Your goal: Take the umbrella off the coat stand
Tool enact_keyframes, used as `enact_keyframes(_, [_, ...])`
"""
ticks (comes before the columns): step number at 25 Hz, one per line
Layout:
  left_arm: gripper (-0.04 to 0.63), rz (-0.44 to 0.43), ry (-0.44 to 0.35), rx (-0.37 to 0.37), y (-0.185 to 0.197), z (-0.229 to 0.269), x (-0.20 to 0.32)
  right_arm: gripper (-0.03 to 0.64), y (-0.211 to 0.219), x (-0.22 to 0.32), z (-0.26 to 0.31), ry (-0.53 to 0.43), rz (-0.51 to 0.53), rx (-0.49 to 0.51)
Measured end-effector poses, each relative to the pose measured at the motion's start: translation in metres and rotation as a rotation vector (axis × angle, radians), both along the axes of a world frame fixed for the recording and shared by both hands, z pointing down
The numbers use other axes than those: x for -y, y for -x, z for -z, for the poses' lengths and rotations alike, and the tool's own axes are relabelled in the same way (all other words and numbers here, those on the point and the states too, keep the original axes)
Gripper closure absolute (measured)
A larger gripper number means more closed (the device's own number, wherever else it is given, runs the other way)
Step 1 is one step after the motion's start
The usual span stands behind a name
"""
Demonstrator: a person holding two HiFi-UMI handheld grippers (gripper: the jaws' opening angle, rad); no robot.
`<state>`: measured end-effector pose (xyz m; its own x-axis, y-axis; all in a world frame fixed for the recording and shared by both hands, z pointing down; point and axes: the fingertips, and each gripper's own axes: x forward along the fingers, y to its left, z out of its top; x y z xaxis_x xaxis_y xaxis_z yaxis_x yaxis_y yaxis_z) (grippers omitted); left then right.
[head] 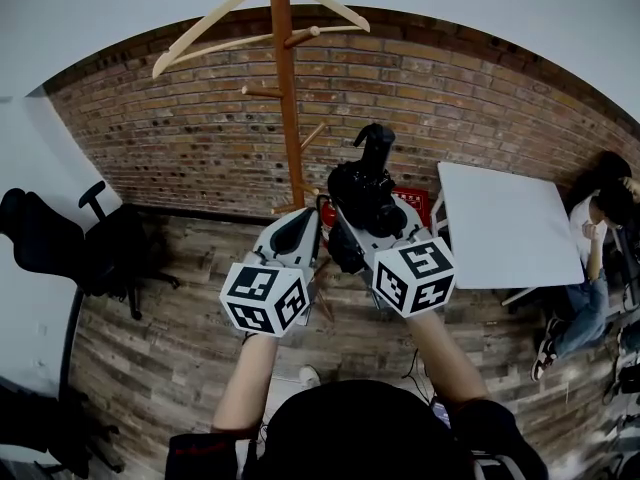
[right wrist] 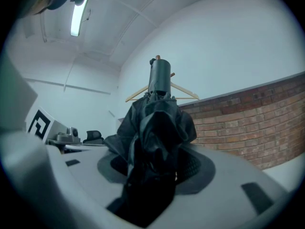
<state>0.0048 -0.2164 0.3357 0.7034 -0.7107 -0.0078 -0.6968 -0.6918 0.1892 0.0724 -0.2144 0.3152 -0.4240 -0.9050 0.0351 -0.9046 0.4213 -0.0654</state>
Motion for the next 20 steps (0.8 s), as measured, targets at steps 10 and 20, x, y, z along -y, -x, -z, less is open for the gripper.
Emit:
enact_keyframes(10, [0.577,0.033,0.013,0.020,-0.016,-0.007,-0.031,0.382,-0.015,-0.031,-0.004,-0.019,0.036,-0.018])
enact_keyframes(20, [0.577,0.054,0.014,0.032,-0.039,-0.009,-0.059,0.382,-0.035,-0.058,-0.007,-0.032,0.058,-0.025])
